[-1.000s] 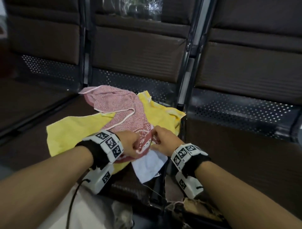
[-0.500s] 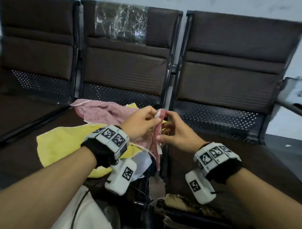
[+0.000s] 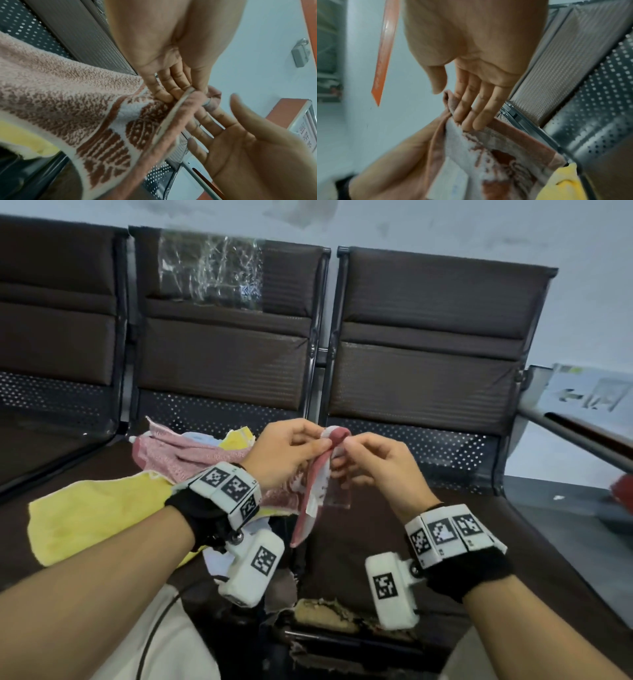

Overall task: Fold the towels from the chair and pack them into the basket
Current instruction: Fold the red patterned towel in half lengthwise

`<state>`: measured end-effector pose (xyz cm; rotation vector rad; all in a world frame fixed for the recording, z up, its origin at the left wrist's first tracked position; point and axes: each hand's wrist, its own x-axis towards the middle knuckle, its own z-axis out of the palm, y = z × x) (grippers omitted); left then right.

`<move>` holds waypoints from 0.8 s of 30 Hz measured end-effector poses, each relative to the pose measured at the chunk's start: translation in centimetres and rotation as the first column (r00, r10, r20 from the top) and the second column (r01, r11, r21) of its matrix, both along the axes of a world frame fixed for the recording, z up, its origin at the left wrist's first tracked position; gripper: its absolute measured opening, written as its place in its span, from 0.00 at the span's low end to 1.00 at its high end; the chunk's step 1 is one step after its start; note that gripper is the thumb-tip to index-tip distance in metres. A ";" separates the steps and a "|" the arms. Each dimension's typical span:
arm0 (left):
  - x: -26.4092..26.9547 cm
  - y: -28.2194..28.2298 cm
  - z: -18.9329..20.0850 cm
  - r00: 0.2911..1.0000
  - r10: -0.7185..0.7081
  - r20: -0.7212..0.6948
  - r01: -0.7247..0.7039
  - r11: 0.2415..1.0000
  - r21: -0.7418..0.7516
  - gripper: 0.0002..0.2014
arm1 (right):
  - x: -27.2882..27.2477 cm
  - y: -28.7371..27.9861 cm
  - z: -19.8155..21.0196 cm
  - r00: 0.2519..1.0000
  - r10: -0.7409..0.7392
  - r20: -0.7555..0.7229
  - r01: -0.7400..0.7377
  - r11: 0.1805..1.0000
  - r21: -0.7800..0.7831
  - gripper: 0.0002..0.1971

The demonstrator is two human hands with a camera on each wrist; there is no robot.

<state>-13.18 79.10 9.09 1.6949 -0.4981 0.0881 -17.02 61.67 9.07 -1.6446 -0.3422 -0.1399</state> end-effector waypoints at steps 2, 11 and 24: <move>0.1 -0.5 0.0 1.000 0.015 -0.016 -0.015 1.000 -0.004 0.07 | -0.3 -0.5 -0.3 0.999 -0.013 0.035 0.018 0.987 -0.157 0.08; -0.1 -3.0 -0.2 0.987 -0.124 -0.106 0.123 0.992 -0.024 0.10 | 0.5 -2.3 -2.0 0.941 -0.263 0.214 0.334 0.833 -0.441 0.09; 2.6 -2.8 -4.1 0.993 -0.059 0.101 -0.023 0.747 0.664 0.13 | -0.2 -9.2 0.5 0.907 -0.340 -0.248 0.414 0.830 0.375 0.08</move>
